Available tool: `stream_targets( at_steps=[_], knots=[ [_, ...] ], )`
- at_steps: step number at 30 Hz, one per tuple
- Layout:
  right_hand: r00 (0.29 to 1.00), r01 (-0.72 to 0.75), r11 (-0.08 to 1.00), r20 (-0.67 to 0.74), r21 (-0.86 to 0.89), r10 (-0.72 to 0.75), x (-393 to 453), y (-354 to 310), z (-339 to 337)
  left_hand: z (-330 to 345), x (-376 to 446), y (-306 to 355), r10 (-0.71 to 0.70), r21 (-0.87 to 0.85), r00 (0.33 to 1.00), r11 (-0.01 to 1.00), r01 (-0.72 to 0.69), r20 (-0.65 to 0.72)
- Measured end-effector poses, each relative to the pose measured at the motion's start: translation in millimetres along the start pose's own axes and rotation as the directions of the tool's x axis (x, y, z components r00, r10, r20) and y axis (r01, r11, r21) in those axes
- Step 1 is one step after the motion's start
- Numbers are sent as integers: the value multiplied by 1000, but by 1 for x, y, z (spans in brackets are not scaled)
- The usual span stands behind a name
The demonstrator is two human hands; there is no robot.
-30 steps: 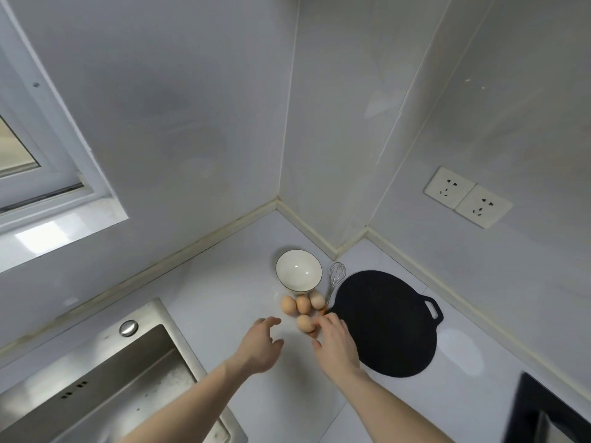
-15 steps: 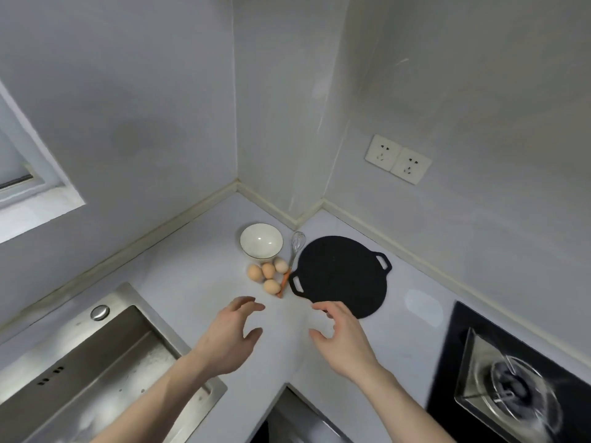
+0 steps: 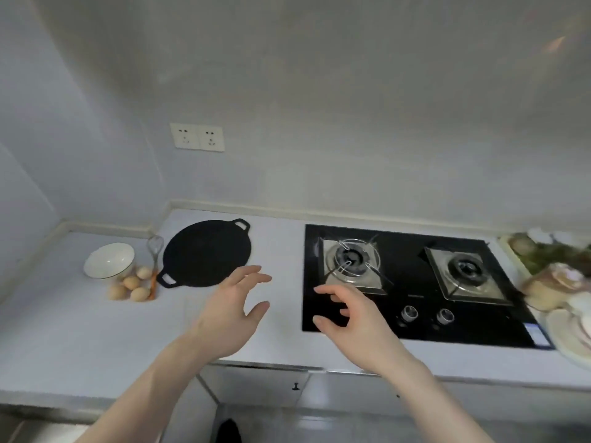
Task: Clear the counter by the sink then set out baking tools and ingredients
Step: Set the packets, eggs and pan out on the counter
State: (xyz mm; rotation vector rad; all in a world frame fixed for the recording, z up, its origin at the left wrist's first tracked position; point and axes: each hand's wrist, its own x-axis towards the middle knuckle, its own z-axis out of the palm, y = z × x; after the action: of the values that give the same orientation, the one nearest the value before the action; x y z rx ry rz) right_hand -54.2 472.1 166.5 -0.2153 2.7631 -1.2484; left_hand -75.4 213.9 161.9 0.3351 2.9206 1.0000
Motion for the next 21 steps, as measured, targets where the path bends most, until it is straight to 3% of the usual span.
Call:
stream_targets(
  at_steps=[5, 10, 14, 21],
  knots=[
    [975, -95, 995, -198, 31, 99, -97, 47, -79, 58, 1, 107, 264, -57, 961, 964, -260, 82],
    [895, -216, 975, -388, 59, 222, -193, 82, -148, 117, -6, 210, 477, -128, 854, 879, -460, 205],
    [774, -287, 952, -560, 102, 293, -257, 97, -190, 155, -5, 284, 611, -169, 736, 790, -589, 293],
    [479, -435, 881, -781, 185, 401, -362, 131, -240, 234, 7, 412, 810, -282, 435, 556, -782, 394]
  ],
)
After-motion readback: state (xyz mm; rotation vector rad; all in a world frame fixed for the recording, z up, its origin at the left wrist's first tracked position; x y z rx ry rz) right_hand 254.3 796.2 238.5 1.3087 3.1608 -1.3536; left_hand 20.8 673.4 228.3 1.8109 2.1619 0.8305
